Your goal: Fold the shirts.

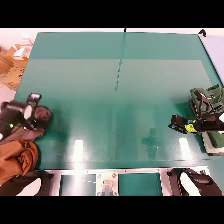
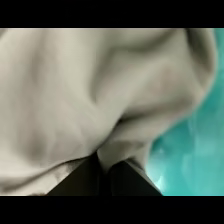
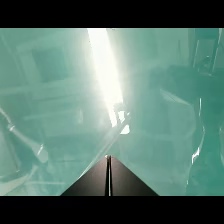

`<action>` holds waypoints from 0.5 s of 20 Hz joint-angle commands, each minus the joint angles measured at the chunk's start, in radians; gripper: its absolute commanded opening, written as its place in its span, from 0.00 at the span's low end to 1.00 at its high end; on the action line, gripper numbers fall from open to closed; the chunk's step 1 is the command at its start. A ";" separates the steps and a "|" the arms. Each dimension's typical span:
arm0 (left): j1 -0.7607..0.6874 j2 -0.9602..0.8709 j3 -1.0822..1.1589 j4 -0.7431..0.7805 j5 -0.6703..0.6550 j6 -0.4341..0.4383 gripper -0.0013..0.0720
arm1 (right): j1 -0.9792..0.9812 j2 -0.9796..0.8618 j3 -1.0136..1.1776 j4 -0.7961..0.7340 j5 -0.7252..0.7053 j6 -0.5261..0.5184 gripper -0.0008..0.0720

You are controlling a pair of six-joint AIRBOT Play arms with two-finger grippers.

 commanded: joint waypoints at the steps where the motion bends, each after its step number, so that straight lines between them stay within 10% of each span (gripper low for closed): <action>1: -0.023 -0.007 0.243 -0.227 -0.172 0.150 0.04 | 0.001 0.000 -0.001 0.000 -0.002 0.000 0.03; 4: -0.209 -0.007 0.520 -0.363 -0.233 0.171 0.04 | 0.001 -0.001 -0.001 0.003 -0.002 0.001 0.03; 10: -0.598 -0.052 0.667 -0.408 0.132 0.167 0.04 | 0.001 -0.001 -0.001 0.079 -0.002 0.000 0.03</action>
